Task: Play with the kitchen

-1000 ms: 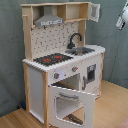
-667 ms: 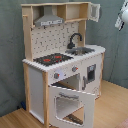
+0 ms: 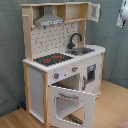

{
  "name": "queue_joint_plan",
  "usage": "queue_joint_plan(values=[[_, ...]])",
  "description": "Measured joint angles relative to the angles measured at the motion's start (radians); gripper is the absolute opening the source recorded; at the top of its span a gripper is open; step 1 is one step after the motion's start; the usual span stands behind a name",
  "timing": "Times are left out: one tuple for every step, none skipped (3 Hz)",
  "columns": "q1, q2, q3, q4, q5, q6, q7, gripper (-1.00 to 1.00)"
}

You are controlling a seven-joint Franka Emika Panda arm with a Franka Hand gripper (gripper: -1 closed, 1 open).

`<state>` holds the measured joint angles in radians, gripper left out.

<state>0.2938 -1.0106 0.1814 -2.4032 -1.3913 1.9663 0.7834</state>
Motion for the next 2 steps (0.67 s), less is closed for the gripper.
queue_joint_plan(values=[[-0.008,0.045,-0.042,0.008,-0.010,0.077,-0.044,-1.00],[-0.019,0.124,-0.066,0.037,-0.032,0.127,-0.046,-1.00]])
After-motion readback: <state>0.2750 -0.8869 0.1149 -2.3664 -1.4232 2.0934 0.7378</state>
